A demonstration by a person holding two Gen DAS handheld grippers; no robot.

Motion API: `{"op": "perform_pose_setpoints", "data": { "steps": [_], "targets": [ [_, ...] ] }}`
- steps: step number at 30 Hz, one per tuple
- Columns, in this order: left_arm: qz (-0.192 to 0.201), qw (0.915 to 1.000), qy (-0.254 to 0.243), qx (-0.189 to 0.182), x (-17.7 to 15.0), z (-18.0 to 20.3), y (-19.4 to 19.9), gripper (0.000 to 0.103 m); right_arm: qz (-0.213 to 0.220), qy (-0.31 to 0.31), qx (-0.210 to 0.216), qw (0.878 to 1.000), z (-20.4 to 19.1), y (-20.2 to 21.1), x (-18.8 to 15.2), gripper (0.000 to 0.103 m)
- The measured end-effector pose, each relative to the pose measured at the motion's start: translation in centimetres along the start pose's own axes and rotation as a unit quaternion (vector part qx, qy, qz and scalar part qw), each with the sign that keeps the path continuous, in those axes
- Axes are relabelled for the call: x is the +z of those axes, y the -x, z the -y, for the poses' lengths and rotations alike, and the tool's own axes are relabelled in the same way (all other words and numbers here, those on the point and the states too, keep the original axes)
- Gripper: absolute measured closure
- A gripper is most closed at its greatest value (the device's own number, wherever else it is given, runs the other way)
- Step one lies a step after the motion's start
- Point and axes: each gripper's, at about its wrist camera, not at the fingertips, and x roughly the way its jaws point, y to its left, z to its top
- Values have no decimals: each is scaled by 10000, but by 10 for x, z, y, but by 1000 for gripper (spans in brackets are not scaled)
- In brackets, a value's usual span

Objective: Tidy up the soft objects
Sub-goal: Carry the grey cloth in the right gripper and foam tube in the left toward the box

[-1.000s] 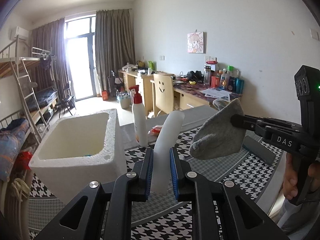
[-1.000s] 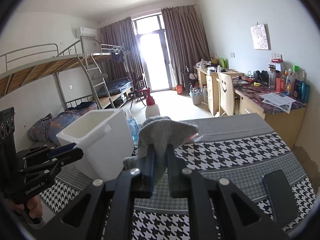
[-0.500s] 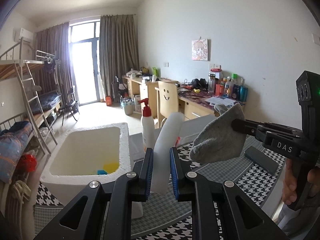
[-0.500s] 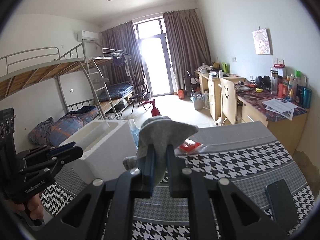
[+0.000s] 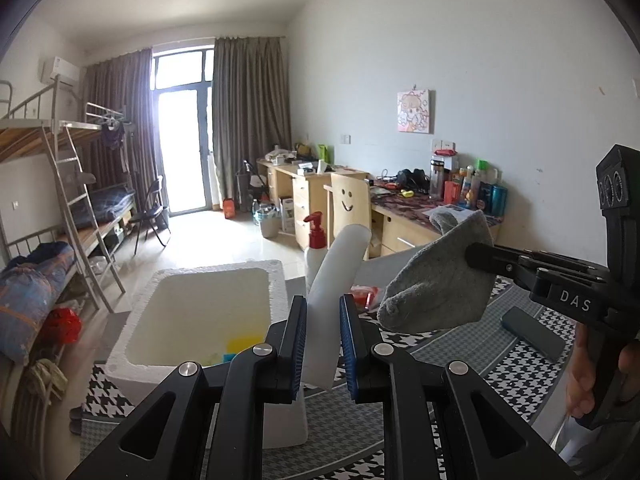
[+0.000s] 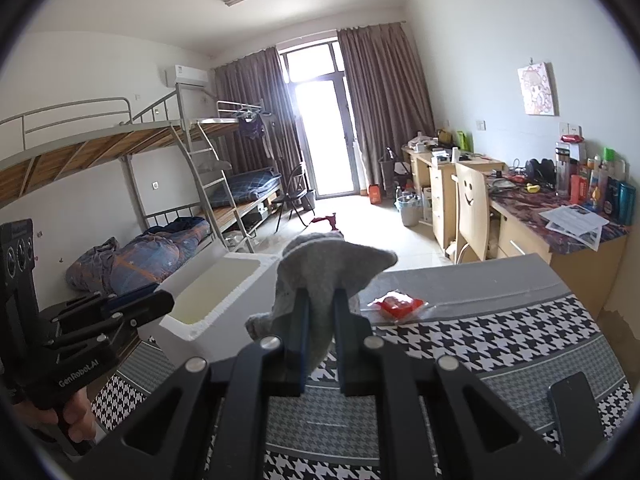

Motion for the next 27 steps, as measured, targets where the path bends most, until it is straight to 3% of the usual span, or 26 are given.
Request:
{"op": "perform_pose_setpoints", "data": {
  "steps": [27],
  "targets": [
    [173, 9963, 275, 797, 3, -44, 9, 85, -126, 306, 397, 9987, -31, -36, 20, 89]
  ]
}}
